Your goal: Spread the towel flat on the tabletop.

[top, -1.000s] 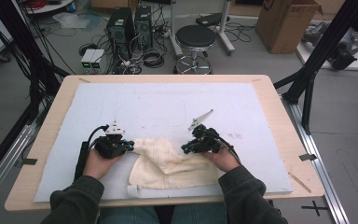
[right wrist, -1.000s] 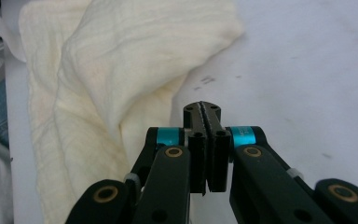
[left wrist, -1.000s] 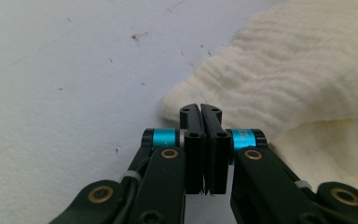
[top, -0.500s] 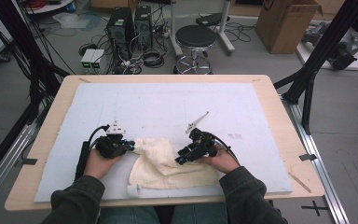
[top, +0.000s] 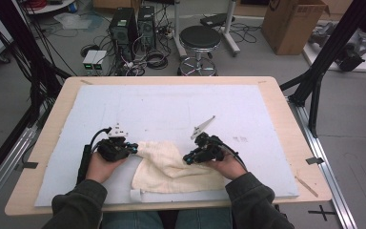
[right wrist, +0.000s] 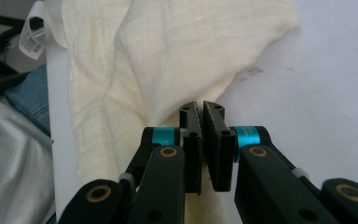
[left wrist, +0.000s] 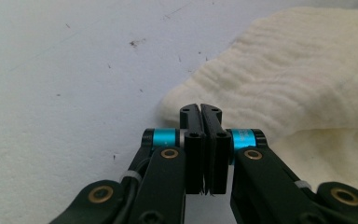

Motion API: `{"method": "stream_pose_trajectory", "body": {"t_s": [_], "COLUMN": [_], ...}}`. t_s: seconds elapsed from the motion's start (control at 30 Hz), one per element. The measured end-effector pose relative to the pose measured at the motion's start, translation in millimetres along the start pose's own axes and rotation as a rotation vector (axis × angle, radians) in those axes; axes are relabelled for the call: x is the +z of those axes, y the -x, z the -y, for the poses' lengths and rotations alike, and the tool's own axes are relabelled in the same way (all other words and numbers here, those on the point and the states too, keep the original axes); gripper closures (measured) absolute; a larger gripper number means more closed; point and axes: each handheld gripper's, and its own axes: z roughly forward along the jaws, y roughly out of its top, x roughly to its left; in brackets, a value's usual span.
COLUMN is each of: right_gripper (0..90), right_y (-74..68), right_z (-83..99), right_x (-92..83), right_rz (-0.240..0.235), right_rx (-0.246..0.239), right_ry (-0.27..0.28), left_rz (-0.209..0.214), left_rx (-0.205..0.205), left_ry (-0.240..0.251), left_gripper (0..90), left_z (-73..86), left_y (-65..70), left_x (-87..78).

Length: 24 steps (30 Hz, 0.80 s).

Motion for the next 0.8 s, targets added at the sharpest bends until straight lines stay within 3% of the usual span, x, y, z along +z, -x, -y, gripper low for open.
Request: {"method": "stream_pose_trajectory", "body": {"t_s": [0.1,0.37,0.43,0.53,0.57,0.67,0.8], "right_gripper": [86.2,86.1,85.5,74.9,71.9,64.4,59.3], "right_y": [3.4,3.7,2.6,-1.5,-3.7,-2.8,7.5], "right_z": [7.3,32.6,38.7,44.7,45.7,43.9,37.1], "right_x": [-18.1,-58.9,-58.1,-37.5,-33.3,-40.3,-63.3], "right_rz": [0.036,0.261,0.247,0.164,0.143,0.113,0.164], "right_rx": [0.034,0.061,0.068,0.049,0.036,0.056,0.096], "right_ry": [0.047,0.114,0.117,0.003,-0.002,0.077,0.186], "left_rz": [0.003,0.03,0.029,0.033,0.032,0.027,0.02], "left_rx": [0.0,0.015,0.026,0.032,0.029,0.028,0.026], "left_ry": [0.001,-0.003,-0.013,-0.032,-0.031,-0.035,-0.036], "left_gripper": [87.7,87.8,87.7,87.7,87.7,87.7,87.7], "left_z": [-0.4,-2.7,-3.1,-2.1,-1.5,-0.1,0.0], "left_y": [0.8,8.4,10.7,10.9,10.7,8.9,8.2], "left_x": [0.4,4.9,7.1,8.0,7.7,7.1,7.1]}}
